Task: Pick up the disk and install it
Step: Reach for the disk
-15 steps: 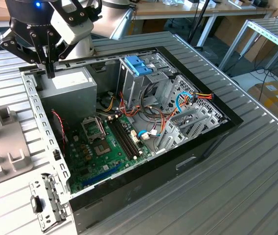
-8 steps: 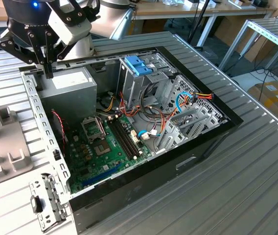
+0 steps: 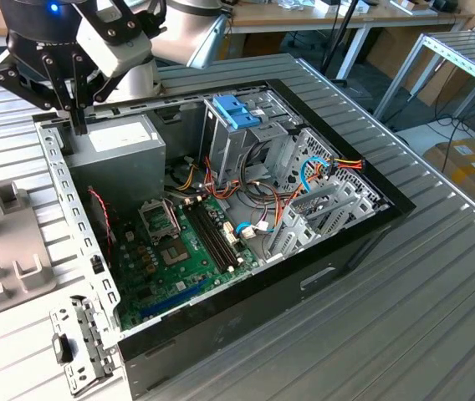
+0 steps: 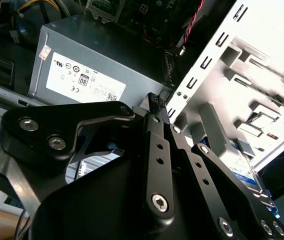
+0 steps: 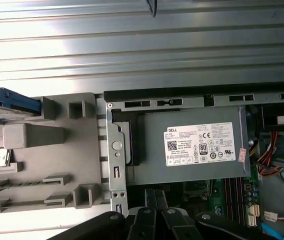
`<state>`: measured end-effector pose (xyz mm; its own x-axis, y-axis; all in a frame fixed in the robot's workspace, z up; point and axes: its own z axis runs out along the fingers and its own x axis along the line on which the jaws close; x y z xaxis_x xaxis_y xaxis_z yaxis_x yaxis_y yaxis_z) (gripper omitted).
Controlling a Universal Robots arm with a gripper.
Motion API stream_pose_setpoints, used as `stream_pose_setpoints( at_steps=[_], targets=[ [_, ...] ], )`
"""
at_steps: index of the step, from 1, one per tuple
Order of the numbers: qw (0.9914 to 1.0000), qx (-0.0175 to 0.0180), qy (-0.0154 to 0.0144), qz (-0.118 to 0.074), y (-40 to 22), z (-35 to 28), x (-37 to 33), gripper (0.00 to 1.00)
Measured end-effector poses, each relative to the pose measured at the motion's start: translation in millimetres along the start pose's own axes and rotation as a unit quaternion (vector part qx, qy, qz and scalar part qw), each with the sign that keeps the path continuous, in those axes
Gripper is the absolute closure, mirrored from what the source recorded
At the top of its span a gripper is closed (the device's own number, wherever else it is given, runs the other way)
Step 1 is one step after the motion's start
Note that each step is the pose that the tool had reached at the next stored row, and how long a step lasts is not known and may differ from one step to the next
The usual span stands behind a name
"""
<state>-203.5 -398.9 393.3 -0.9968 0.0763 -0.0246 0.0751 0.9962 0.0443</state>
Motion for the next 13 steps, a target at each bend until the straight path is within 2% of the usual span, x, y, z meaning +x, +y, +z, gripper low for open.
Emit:
stream_pose_setpoints(
  at_steps=[13],
  targets=[
    [1.0, 0.0, 0.0, 0.0, -0.6, -0.2, 7.6, 0.89]
  ],
)
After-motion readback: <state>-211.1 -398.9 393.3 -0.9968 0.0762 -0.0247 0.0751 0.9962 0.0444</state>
